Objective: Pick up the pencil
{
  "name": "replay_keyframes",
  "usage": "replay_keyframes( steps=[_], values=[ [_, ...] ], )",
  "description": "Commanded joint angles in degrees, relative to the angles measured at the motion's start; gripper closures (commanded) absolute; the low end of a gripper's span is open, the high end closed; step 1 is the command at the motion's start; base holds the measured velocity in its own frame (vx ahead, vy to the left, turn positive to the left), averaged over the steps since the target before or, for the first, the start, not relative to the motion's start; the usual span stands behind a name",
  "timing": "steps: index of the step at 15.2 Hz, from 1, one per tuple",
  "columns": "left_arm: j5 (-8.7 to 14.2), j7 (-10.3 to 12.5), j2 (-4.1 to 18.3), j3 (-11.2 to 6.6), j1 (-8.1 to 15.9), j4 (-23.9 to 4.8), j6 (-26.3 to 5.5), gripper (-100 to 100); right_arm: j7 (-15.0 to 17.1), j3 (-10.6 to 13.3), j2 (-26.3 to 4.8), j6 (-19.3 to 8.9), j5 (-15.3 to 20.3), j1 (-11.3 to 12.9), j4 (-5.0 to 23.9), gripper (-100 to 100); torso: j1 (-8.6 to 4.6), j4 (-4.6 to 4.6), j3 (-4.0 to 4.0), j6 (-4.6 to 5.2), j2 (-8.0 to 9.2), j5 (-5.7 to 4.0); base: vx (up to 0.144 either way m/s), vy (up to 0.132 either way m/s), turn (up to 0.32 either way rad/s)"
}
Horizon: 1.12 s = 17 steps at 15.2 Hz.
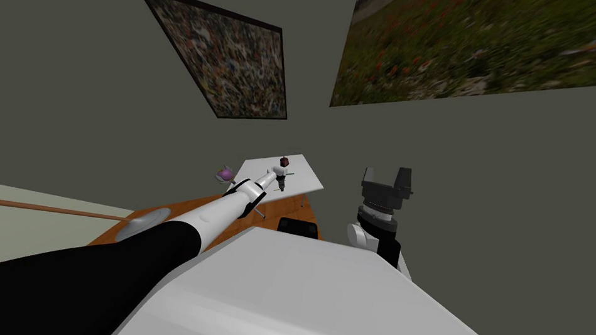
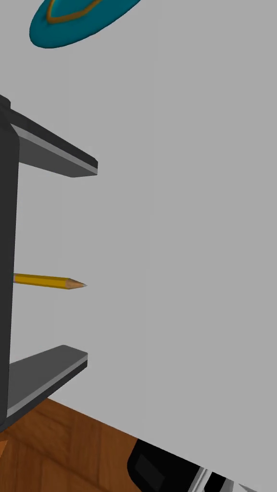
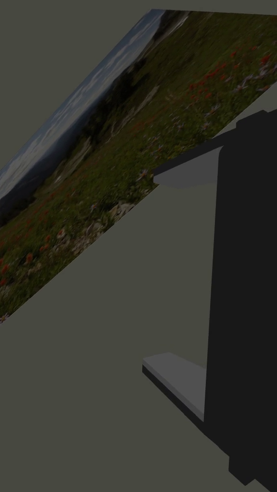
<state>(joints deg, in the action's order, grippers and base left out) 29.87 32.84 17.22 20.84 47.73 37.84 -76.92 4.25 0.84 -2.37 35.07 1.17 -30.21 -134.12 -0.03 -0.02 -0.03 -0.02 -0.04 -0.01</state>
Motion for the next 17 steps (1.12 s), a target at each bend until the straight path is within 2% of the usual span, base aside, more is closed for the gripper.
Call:
replay_keyframes(
  steps=[1, 5, 6, 7, 10, 11, 12, 16, 17],
  values=[
    [0.98, 0.67, 0.30, 0.53, 0.94, -2.43, -2.05, -100, 0.00, 0.00, 0.00, 0.00, 0.00, 0.00, 0.00, 0, 0.00, 0.00, 0.00, 0.00, 0.00, 0.00, 0.012, -0.008, -0.015],
    [1.85, 1.15, 0.60, 0.98, 1.72, -4.46, -3.65, -100, 0.00, 0.00, 0.00, 0.00, 0.00, 0.00, 0.00, 0, 0.01, 0.00, 0.01, 0.00, 0.01, 0.00, 0.009, -0.006, -0.010],
    [1.51, 1.02, 0.54, 0.82, 1.28, -3.42, -3.14, -100, 0.00, 0.00, 0.00, 0.00, 0.00, 0.00, 0.00, 0, 0.00, 0.01, 0.01, 0.00, 0.01, 0.00, 0.000, 0.000, 0.000],
    [0.82, 0.42, 0.14, 0.38, 0.16, -4.53, -1.45, -100, 0.00, 0.00, 0.00, 0.00, 0.00, 0.00, 0.00, 0, 0.01, 0.01, 0.01, 0.00, 0.02, 0.00, 0.019, -0.010, -0.004],
    [0.08, -0.23, -0.23, -0.11, -1.04, -5.41, 0.36, -100, 0.00, 0.00, 0.00, 0.00, 0.00, 0.00, 0.00, 0, -0.02, -0.02, -0.04, 0.00, -0.07, 0.00, 0.034, -0.015, 0.000],
    [0.47, 0.04, -0.05, 0.09, -0.34, -5.26, -0.56, -100, 0.00, 0.00, 0.00, 0.00, 0.00, 0.00, 0.00, 0, -0.02, -0.02, -0.05, -0.01, -0.08, 0.00, 0.021, -0.009, 0.003],
    [0.42, -0.14, -0.04, 0.03, -0.46, -5.36, -0.27, 100, 0.00, 0.00, 0.00, 0.00, 0.00, 0.00, 0.00, 0, -0.01, -0.01, -0.04, 0.00, -0.06, 0.00, 0.007, -0.003, 0.001],
    [0.42, -0.12, -0.03, 0.02, -0.45, -5.36, -0.25, 100, 0.00, 0.00, 0.00, 0.00, 0.00, 0.00, 0.00, 0, 0.03, 0.01, 0.01, 0.01, 0.03, 0.01, 0.000, 0.000, 0.000],
    [1.12, 0.69, 0.29, 0.57, 0.64, -4.18, -2.17, 100, 0.00, 0.00, 0.00, 0.00, 0.00, 0.00, 0.00, 0, 0.03, 0.01, 0.02, 0.02, 0.03, 0.01, -0.025, 0.008, 0.003]
  ],
)
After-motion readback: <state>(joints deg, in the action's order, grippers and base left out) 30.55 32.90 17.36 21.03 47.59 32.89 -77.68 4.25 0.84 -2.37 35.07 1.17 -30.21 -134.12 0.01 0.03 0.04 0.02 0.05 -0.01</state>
